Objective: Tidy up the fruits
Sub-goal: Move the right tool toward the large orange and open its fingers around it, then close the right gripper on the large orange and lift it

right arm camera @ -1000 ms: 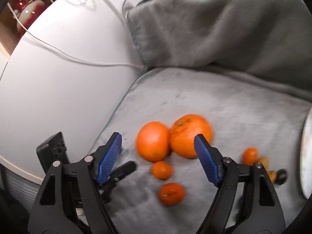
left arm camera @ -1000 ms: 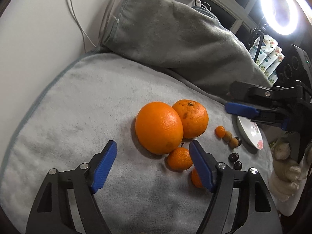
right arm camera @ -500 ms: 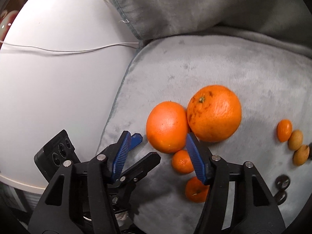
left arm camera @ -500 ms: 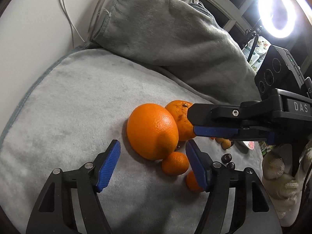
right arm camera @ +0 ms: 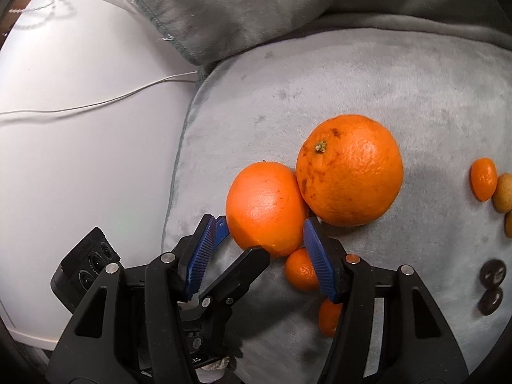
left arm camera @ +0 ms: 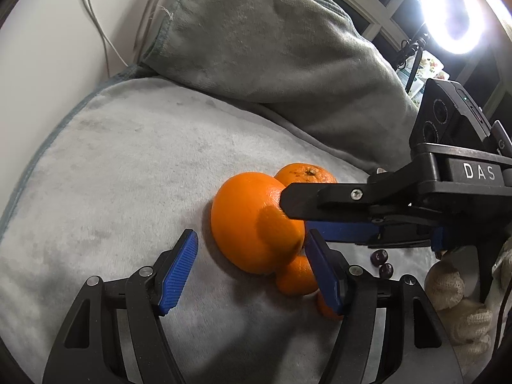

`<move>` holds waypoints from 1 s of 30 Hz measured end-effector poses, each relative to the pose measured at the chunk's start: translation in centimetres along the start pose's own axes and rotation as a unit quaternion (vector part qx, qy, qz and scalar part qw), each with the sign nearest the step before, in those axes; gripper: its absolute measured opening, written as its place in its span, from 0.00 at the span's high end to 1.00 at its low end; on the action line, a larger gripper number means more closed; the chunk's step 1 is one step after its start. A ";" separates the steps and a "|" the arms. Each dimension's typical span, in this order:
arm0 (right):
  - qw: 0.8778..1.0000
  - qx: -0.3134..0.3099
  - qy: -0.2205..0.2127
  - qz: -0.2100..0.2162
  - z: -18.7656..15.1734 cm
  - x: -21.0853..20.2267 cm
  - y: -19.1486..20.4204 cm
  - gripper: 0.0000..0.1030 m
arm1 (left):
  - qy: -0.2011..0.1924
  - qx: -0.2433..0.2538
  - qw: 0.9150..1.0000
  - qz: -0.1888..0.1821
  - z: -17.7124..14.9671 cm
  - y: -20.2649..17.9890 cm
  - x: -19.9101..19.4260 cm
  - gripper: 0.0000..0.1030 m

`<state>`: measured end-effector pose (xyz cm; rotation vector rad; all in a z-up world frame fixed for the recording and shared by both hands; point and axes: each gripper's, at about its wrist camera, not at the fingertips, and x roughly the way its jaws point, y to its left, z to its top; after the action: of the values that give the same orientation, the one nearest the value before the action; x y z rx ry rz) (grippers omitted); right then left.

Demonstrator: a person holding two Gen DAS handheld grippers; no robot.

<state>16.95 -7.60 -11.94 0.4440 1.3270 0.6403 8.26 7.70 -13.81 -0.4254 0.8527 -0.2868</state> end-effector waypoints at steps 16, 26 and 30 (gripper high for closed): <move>0.999 0.024 -0.022 -0.042 0.5 0.6 0.7 0.41 | 0.016 0.013 1.000 -0.019 0.3 -0.1 1.1 0.36; 0.998 0.018 -0.039 -0.051 0.0 0.8 1.0 0.43 | -0.001 0.038 0.999 0.003 -0.3 -0.8 0.4 0.37; 0.998 0.019 -0.041 -0.041 -0.2 0.4 0.8 0.43 | -0.005 0.045 0.999 0.010 -0.4 -1.4 0.2 0.37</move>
<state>16.69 -6.77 -11.73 0.4403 1.2749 0.5240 7.97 6.27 -13.50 -0.3337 0.8305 -0.3041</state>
